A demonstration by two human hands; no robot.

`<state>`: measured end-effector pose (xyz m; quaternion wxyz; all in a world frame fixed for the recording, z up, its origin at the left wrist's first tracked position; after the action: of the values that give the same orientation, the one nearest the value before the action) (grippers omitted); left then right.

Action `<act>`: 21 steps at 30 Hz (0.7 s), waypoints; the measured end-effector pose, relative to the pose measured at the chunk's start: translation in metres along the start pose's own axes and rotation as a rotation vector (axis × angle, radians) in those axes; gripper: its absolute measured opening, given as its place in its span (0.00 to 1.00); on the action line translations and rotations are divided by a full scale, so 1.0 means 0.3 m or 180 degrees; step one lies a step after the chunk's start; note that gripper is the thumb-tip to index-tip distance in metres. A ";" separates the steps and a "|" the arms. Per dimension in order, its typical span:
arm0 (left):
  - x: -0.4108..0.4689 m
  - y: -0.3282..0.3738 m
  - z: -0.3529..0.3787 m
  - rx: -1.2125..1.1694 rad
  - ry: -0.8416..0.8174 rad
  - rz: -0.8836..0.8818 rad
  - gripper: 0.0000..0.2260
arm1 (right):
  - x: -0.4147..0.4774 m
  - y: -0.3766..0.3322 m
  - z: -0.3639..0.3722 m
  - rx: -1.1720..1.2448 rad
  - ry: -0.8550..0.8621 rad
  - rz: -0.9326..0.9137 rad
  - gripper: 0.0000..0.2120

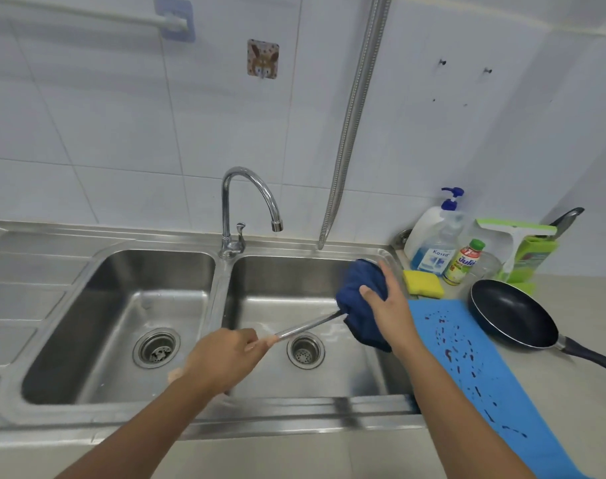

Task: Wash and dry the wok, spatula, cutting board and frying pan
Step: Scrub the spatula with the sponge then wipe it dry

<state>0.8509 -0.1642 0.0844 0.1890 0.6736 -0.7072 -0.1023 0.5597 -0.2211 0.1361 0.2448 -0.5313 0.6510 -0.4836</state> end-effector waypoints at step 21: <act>-0.018 0.178 0.081 0.0297 0.0339 -0.0155 0.27 | 0.228 0.248 -0.058 0.0007 0.0216 -0.0036 0.25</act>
<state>0.7923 -0.1576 0.0831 0.1922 0.7032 -0.6835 -0.0378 0.4896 -0.2806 0.0904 0.2204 -0.5180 0.6555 -0.5035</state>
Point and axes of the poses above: each hand's wrist, its own x-axis towards the middle knuckle, its own z-axis out of the palm, y = z × x, the point moved 7 cm from there along x, towards the middle knuckle, and after that the axes turned 11 degrees about y, right-handed, at the moved point
